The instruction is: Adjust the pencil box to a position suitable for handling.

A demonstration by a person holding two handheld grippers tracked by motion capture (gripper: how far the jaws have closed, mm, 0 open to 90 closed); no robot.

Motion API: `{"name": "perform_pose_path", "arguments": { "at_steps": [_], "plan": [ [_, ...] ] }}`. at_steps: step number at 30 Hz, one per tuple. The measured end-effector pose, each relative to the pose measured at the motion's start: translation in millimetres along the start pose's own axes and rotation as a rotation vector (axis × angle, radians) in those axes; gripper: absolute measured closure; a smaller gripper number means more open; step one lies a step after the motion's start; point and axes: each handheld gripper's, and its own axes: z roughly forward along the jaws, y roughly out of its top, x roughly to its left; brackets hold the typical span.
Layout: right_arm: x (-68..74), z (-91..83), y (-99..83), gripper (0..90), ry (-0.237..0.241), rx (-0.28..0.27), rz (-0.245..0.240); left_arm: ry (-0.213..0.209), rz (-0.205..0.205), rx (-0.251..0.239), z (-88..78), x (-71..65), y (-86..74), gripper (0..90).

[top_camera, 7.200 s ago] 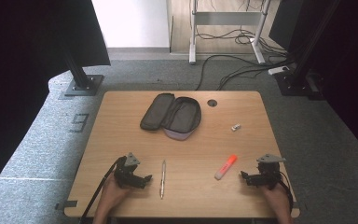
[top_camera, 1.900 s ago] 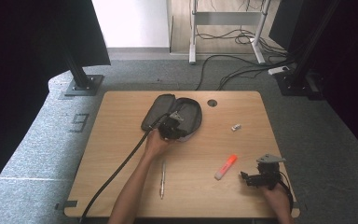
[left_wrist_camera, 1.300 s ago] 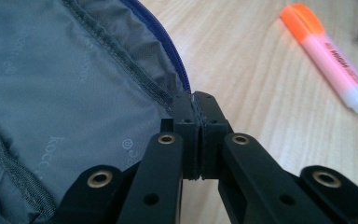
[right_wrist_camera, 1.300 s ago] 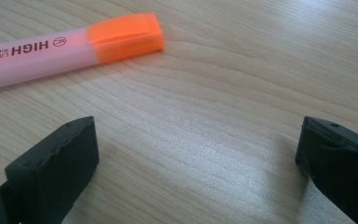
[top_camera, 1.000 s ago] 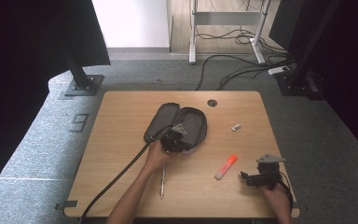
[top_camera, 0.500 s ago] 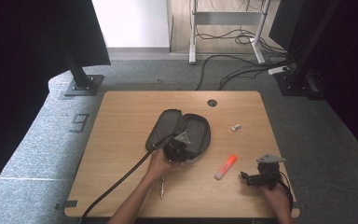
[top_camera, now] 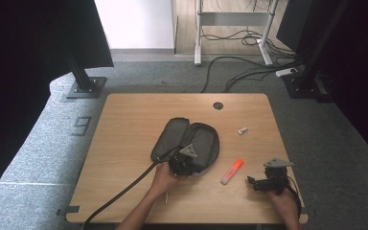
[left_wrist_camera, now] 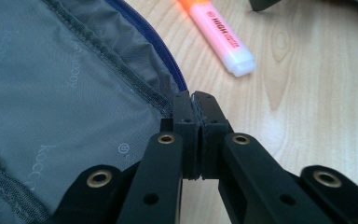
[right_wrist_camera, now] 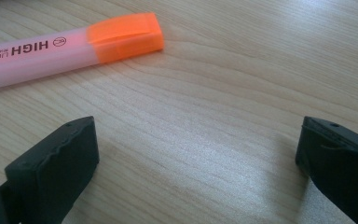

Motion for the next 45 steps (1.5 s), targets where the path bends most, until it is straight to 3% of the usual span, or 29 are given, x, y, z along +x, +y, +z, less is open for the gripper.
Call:
{"name": "perform_pose_path", "arguments": {
  "at_steps": [6,13,21,28,32,38,45],
  "plan": [
    [0.0,0.0,0.0,0.0,0.0,0.0,0.0,-0.014,0.003,-0.003,1.1,-11.3,-2.1,87.6],
    [0.0,0.0,0.0,0.0,0.0,0.0,0.0,-0.016,0.038,0.005,3.6,-28.0,-3.1,87.5],
    [0.0,0.0,0.0,0.0,0.0,0.0,0.0,-0.023,0.028,-0.012,0.4,-27.5,-2.5,84.2],
    [0.0,0.0,0.0,0.0,0.0,0.0,0.0,-0.008,0.025,-0.038,-11.0,-27.9,-1.8,72.8],
    [0.0,0.0,0.0,0.0,0.0,0.0,0.0,0.011,0.022,-0.051,-19.5,-27.6,-1.4,60.4],
    [0.0,0.0,0.0,0.0,0.0,0.0,0.0,0.07,-0.005,-0.066,-34.4,-23.9,-3.6,48.2],
    [0.0,0.0,0.0,0.0,0.0,0.0,0.0,0.107,-0.043,-0.084,-52.8,-16.9,-11.5,33.4]
  ]
}}
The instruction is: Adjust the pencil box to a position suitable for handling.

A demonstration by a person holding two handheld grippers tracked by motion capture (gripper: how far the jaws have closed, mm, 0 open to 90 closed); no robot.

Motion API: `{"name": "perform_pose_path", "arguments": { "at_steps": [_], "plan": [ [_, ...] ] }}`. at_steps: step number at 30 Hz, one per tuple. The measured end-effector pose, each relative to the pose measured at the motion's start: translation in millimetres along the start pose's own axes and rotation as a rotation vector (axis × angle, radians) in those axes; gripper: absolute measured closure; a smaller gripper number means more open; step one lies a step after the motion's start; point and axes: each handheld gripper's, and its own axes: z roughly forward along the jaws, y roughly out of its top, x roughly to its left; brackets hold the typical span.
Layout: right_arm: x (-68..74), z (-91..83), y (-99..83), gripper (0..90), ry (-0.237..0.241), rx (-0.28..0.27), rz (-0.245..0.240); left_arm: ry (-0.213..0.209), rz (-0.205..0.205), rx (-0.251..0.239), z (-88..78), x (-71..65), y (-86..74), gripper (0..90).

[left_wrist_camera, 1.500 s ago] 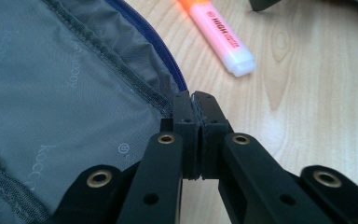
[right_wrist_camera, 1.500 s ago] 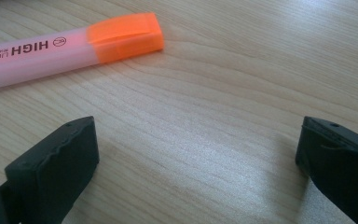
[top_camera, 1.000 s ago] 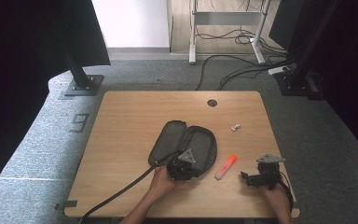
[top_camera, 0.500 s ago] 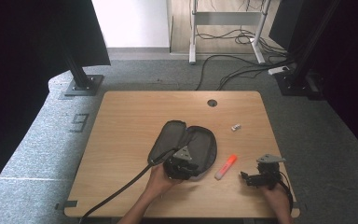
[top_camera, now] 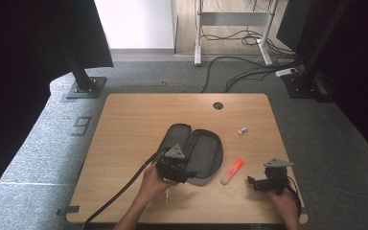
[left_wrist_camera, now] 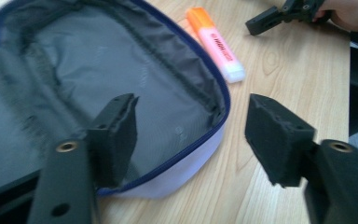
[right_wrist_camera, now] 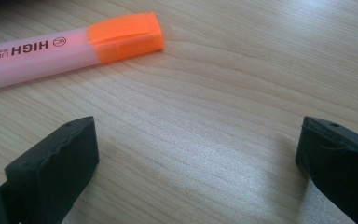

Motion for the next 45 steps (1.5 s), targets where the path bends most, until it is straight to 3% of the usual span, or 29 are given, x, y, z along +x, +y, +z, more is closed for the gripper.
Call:
{"name": "perform_pose_path", "arguments": {
  "at_steps": [6,16,26,45],
  "plan": [
    [0.0,0.0,0.0,0.0,0.0,0.0,0.0,0.034,-0.014,-0.009,-16.6,6.1,-8.1,23.5],
    [0.0,0.0,0.0,0.0,0.0,0.0,0.0,0.075,-0.071,-0.032,-44.7,18.9,-30.0,17.6],
    [0.1,0.0,0.0,0.0,0.0,0.0,0.001,0.12,-0.103,-0.067,-68.2,28.7,-48.5,13.1],
    [0.0,0.0,0.1,0.0,0.0,0.0,0.0,0.245,-0.17,-0.06,-80.6,43.1,-93.6,0.5]
  ]
}}
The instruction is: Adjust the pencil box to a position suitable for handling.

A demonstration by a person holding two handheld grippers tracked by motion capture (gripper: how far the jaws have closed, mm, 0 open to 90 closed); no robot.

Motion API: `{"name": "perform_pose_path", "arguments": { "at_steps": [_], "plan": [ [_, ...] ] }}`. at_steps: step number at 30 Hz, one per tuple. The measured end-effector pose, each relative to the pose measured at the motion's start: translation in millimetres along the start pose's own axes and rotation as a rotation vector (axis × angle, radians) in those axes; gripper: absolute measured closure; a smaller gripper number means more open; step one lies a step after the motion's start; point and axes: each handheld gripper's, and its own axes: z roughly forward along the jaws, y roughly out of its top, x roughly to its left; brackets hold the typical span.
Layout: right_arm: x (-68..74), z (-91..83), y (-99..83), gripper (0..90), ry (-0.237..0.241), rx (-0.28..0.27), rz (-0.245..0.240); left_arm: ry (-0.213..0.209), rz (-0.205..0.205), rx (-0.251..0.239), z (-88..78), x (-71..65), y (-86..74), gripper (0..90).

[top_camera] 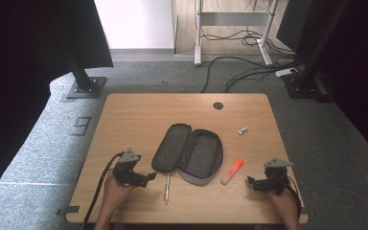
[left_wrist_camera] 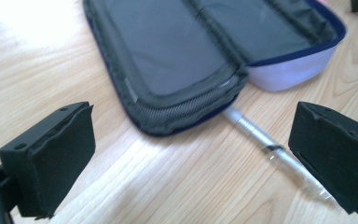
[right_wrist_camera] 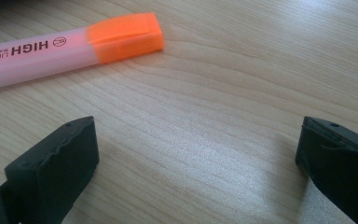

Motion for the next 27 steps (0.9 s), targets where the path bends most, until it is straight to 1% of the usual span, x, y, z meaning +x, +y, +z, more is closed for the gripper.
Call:
{"name": "perform_pose_path", "arguments": {
  "at_steps": [2,3,4,8,11,14,17,19,20,23,25,27],
  "plan": [
    [0.0,0.0,0.0,0.0,0.0,0.0,0.0,0.017,-0.004,0.005,0.4,2.2,-6.9,0.1],
    [0.0,0.0,0.0,0.0,0.0,0.0,0.0,0.033,-0.003,0.014,1.1,3.8,-12.0,0.0],
    [0.0,0.0,0.0,0.0,0.0,0.0,0.0,0.033,-0.003,0.014,1.1,3.8,-12.0,0.0],
    [0.0,0.0,0.0,0.0,0.0,0.0,0.0,0.073,-0.003,0.038,1.6,7.8,-23.4,0.0],
    [0.0,0.0,0.0,0.0,0.0,0.0,0.0,0.099,-0.014,0.048,2.4,11.2,-32.1,0.0],
    [0.1,0.0,0.0,0.0,0.0,0.0,0.0,0.115,-0.028,0.052,3.5,14.9,-39.6,0.0],
    [0.0,0.0,0.0,0.0,0.0,0.0,0.0,0.141,-0.031,0.078,7.6,18.5,-46.7,0.0],
    [0.1,0.0,0.0,0.0,0.0,0.0,0.0,0.146,-0.03,0.087,9.4,19.2,-48.5,0.0],
    [0.1,0.0,0.0,0.0,0.0,0.0,0.0,0.151,-0.031,0.111,11.6,19.7,-49.5,0.0],
    [0.1,0.0,0.0,0.0,0.0,0.0,0.0,0.153,-0.028,0.112,12.1,19.4,-49.2,0.0],
    [0.1,0.0,0.0,0.0,0.0,0.0,0.0,0.154,-0.036,0.128,13.3,20.0,-49.1,0.0],
    [0.0,0.0,-0.1,0.0,0.0,0.0,0.0,0.164,-0.032,0.133,13.9,19.3,-48.9,0.0]
  ]
}}
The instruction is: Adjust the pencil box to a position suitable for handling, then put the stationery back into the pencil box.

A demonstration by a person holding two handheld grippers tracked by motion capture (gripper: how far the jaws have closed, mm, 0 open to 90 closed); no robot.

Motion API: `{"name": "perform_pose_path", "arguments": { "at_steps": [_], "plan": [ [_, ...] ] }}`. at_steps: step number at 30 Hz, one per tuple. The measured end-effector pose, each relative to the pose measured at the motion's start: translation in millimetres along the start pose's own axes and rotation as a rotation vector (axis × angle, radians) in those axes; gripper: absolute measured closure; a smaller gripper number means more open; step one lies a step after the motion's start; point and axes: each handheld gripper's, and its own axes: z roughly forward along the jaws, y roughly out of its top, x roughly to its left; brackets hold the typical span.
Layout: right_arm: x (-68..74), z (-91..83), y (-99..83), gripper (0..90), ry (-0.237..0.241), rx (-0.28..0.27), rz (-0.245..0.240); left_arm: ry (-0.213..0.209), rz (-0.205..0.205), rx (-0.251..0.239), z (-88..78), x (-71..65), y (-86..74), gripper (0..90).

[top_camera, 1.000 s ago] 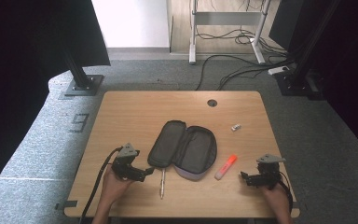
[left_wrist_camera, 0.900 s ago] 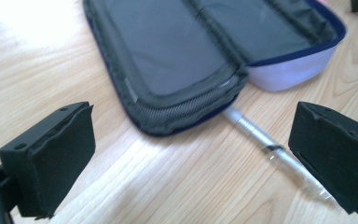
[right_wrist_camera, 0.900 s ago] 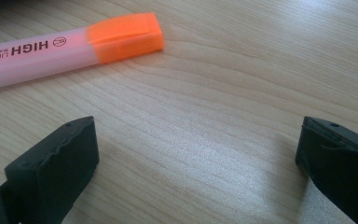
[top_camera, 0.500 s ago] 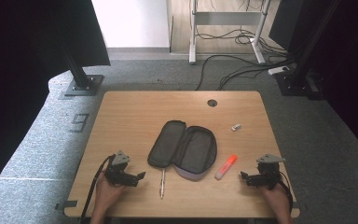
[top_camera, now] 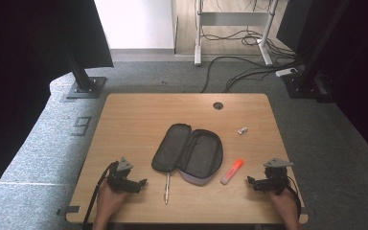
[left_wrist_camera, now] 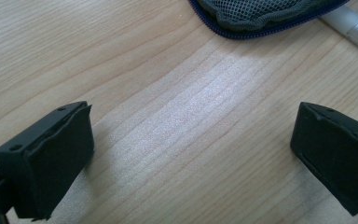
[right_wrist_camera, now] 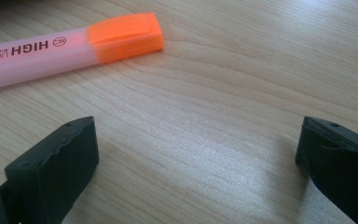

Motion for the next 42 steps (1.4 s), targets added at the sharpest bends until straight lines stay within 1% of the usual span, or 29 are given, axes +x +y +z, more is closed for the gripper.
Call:
{"name": "perform_pose_path", "arguments": {
  "at_steps": [14,20,23,26,32,36,39,42],
  "plan": [
    [0.0,0.0,0.1,0.0,0.0,0.001,0.0,0.004,0.0,0.004,0.2,-0.4,0.3,0.0],
    [0.6,0.9,2.3,0.0,0.016,0.007,-0.005,0.004,0.0,0.004,0.2,-0.4,0.3,0.0],
    [1.6,1.7,5.3,0.0,0.031,0.015,-0.002,0.004,0.0,0.004,0.2,-0.4,0.3,0.0],
    [2.6,1.6,8.3,0.0,0.032,0.014,-0.005,0.004,0.0,0.004,0.2,-0.4,0.3,0.0],
    [3.0,-1.3,18.4,0.0,0.044,-0.001,-0.011,0.006,-0.002,0.003,0.3,-0.4,0.4,0.0],
    [2.4,-2.7,24.6,0.2,0.056,-0.016,-0.004,0.007,-0.003,0.003,0.4,-0.4,0.6,0.0],
    [1.6,-2.9,29.5,1.6,0.051,-0.015,-0.005,0.007,-0.003,0.003,0.4,-0.4,0.6,0.0],
    [-0.5,-3.5,34.4,2.3,0.051,-0.028,-0.001,0.007,-0.003,0.004,0.4,-0.3,0.6,0.0]
  ]
}}
